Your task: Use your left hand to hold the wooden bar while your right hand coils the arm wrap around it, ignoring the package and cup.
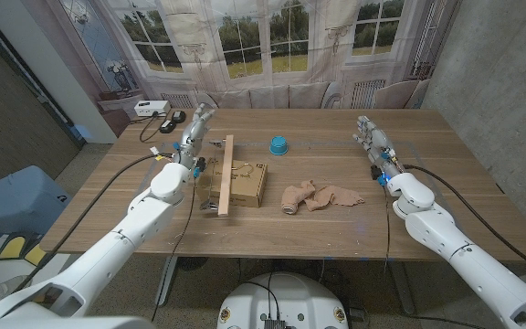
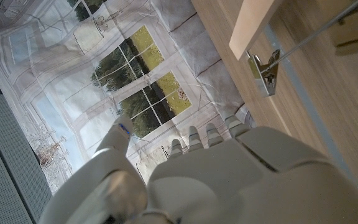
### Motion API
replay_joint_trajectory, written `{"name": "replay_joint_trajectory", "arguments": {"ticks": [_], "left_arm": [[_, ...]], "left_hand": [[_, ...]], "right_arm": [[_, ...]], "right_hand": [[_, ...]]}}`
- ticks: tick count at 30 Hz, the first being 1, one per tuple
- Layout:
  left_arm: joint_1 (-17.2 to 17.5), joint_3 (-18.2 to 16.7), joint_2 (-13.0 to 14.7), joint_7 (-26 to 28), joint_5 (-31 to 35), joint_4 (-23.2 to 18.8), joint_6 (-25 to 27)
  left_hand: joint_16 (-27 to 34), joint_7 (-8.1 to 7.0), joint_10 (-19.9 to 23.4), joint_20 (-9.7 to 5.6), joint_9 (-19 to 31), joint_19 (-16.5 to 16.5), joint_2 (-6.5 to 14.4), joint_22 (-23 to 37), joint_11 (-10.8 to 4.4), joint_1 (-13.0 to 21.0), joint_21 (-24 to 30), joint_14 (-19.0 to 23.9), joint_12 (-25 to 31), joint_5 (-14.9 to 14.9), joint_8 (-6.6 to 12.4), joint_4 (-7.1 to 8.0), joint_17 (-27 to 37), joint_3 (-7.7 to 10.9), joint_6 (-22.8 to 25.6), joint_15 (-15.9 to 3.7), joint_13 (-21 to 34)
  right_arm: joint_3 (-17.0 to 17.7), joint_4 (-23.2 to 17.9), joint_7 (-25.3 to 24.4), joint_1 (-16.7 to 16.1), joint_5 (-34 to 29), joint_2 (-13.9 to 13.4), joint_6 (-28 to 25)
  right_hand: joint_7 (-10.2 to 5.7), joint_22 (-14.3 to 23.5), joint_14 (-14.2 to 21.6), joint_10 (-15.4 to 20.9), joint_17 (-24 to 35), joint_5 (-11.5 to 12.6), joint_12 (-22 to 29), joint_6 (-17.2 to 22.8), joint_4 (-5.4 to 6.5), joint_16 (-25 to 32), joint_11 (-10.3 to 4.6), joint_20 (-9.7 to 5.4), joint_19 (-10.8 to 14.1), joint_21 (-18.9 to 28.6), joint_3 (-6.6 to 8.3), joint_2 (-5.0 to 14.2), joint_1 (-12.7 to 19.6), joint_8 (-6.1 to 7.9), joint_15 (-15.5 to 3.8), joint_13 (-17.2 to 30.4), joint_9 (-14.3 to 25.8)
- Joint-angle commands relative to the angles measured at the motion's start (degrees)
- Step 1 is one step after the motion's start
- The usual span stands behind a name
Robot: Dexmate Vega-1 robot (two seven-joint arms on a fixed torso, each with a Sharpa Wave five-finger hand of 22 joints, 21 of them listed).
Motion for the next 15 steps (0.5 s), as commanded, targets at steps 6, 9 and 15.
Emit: {"name": "replay_joint_trajectory", "arguments": {"ticks": [6, 9, 15], "left_arm": [[-0.4, 0.1, 6.8, 2.9, 5.1, -10.1, 13.7], [-0.8, 0.2, 8.3, 2.7, 6.0, -11.7, 16.2], [-1.8, 0.4, 11.9, 1.6, 8.0, -15.5, 22.2]], "left_hand": [[0.5, 0.59, 1.7, 0.51, 0.1, 1.2, 0.8, 0.1, 0.83, 1.4, 0.5, 1.4, 0.3, -0.7, 0.83, -0.45, -0.1, 0.29, 2.2, 0.26, -0.3], [0.5, 0.59, 1.8, 0.58, 0.1, 1.3, 1.0, 0.1, 0.85, 1.6, 0.5, 1.5, 0.2, -0.8, 0.78, -0.49, -0.1, 0.37, 2.2, 0.27, -0.4], [0.6, 0.92, 1.9, 0.67, 0.1, 1.5, 1.3, 0.1, 0.82, 1.8, 0.5, 1.8, 0.1, -0.9, 0.68, -0.58, -0.1, 0.52, 2.2, 0.08, -0.5]], "right_arm": [[1.4, -2.8, -2.3, -4.5, -0.4, 0.0, 2.7], [1.5, -2.8, -2.6, -5.1, -0.5, 0.4, 3.5], [2.0, -3.2, -3.5, -6.4, -0.8, 0.7, 4.8]], "right_hand": [[-0.42, 0.3, 0.1, 0.0, 0.2, 0.3, -0.2, 0.4, 0.08, 0.0, 0.11, 0.29, -0.1, 0.4, 0.11, -0.27, 0.0, 0.26, -0.01, 0.2, 0.2], [-0.47, 0.3, 0.2, 0.0, 0.2, 0.3, -0.2, 0.5, 0.10, 0.1, 0.15, 0.30, -0.1, 0.4, 0.09, -0.27, 0.0, 0.28, -0.04, 0.2, 0.2], [-0.46, 0.3, 0.2, 0.0, 0.3, 0.3, -0.2, 0.5, 0.13, 0.1, 0.12, 0.26, -0.1, 0.4, 0.06, -0.26, -0.1, 0.27, 0.04, 0.2, 0.2]]}}
